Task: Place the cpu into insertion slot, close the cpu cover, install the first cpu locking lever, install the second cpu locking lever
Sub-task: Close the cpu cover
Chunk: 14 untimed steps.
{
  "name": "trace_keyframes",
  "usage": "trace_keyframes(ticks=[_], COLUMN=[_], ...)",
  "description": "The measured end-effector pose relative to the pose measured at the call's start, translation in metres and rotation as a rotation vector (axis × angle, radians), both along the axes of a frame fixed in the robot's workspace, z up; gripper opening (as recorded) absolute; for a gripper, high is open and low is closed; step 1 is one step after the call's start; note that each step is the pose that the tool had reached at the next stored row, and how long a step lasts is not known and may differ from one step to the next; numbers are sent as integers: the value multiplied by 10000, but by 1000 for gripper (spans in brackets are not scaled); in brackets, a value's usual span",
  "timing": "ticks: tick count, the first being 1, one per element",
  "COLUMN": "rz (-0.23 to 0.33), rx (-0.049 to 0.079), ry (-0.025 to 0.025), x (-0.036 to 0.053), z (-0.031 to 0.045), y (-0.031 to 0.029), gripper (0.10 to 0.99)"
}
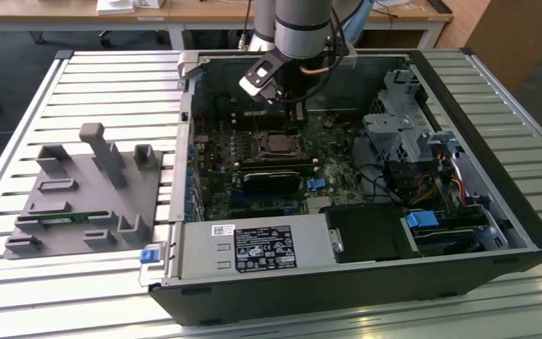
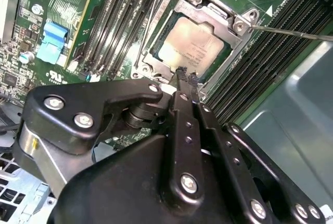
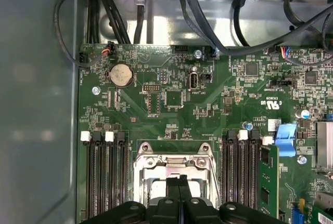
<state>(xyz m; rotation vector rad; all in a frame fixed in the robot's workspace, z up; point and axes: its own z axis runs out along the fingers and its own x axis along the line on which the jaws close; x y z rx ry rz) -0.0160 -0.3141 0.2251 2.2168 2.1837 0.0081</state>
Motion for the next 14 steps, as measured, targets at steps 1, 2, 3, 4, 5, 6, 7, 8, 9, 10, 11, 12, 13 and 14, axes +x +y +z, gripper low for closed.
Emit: trace_keyframes(ticks=[1, 2, 3, 4, 5, 6, 7, 8, 9, 10, 11, 12, 13, 14], rz=[0, 1, 2, 4, 5, 10, 13, 15, 16, 15, 14, 13, 16, 21], rx=[0, -1, 0, -1, -1, -1, -1, -2, -2, 0, 0, 3, 5, 5], ry=[0, 1, 1, 1, 1, 1, 12, 31, 51, 68, 70, 72, 72, 72], x=[-6, -15, -29, -47, -70, -88, -94, -95, -95, -95, -96, -100, -118, -140], z=[-5, -11, -17, -24, -33, -45, -60, -78, -96, -111, -118, -121, -123, -125], y=[0, 0, 0, 0, 0, -2, -2, -2, -3, -2, -2, -3, -3, -2], gripper=[106, 106, 106, 106, 106, 106, 106, 106, 106, 106, 106, 106, 106, 106])
